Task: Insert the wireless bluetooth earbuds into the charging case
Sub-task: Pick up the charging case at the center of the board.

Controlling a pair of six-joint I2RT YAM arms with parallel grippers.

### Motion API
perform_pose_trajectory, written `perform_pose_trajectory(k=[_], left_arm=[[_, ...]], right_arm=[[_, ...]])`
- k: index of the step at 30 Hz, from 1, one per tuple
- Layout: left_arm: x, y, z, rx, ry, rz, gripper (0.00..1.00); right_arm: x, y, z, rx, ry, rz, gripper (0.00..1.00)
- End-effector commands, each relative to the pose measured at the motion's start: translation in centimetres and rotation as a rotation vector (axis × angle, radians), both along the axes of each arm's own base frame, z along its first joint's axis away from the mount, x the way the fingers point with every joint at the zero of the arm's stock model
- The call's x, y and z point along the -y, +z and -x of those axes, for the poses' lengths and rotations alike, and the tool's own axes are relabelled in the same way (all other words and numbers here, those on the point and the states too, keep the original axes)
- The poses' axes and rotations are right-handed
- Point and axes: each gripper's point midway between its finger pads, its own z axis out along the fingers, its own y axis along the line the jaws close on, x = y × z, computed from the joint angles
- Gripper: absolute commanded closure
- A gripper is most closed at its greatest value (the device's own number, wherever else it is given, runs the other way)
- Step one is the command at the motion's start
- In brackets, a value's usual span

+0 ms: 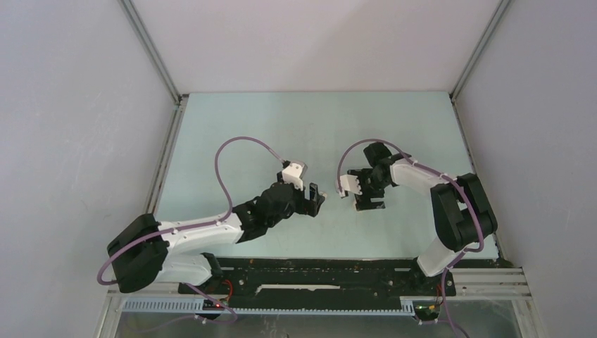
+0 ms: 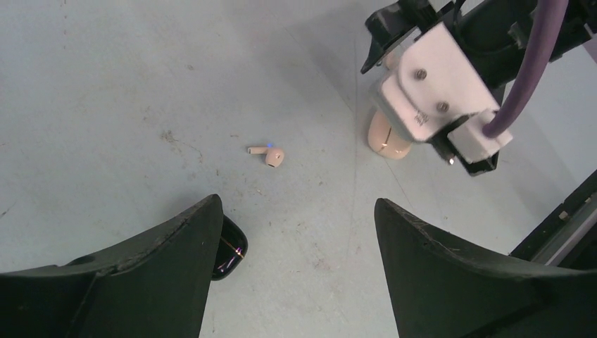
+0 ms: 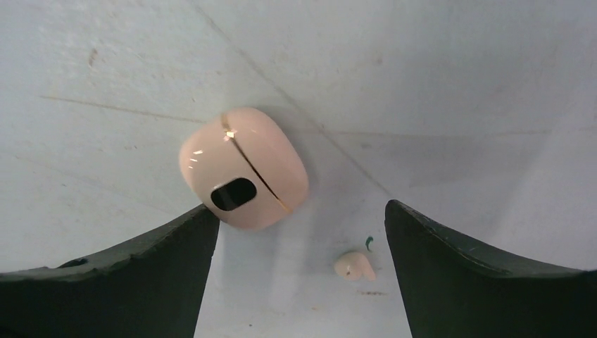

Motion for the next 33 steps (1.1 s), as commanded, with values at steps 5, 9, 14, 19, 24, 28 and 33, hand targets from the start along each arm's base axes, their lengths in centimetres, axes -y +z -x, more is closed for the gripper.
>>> perform_pose_trajectory(k=[5, 9, 14, 19, 24, 28, 33], left_arm=[[-0.6, 1.7, 0.0, 0.044, 0.010, 0.035, 0.15], [-0.8, 1.5, 0.2, 0.044, 0.013, 0.032, 0.15], [-0.7, 1.5, 0.2, 0.038, 0.012, 0.039, 0.16], [-0.7, 1.6, 0.3, 0.034, 0.010, 0.046, 0.16], [-0.5, 1.5, 0.3, 0.017, 0.020, 0.071, 0.16], [0.5, 1.4, 0.7, -0.051, 0.021, 0.139, 0.17], [3.8, 2.8, 1.5, -0.113, -0.111, 0.261, 0.20]], right_arm=[[-2.3, -1.0, 1.7, -0.049, 0.056, 0.010, 0.13], [-2.3, -1.3, 2.7, -0.136, 0.039, 0.020, 0.20], [-2.2, -1.2, 2.6, -0.188, -0.032, 0.015, 0.24], [-1.8, -1.4, 3.1, -0.227, -0.088, 0.034, 0.37], [-1.7, -0.7, 3.3, -0.253, -0.158, 0.002, 0.59], [-2.9, 3.3, 3.1, -0.238, -0.228, -0.165, 0.62], [-4.4, 8.4, 4.1, -0.159, -0.221, -0.316, 0.62]])
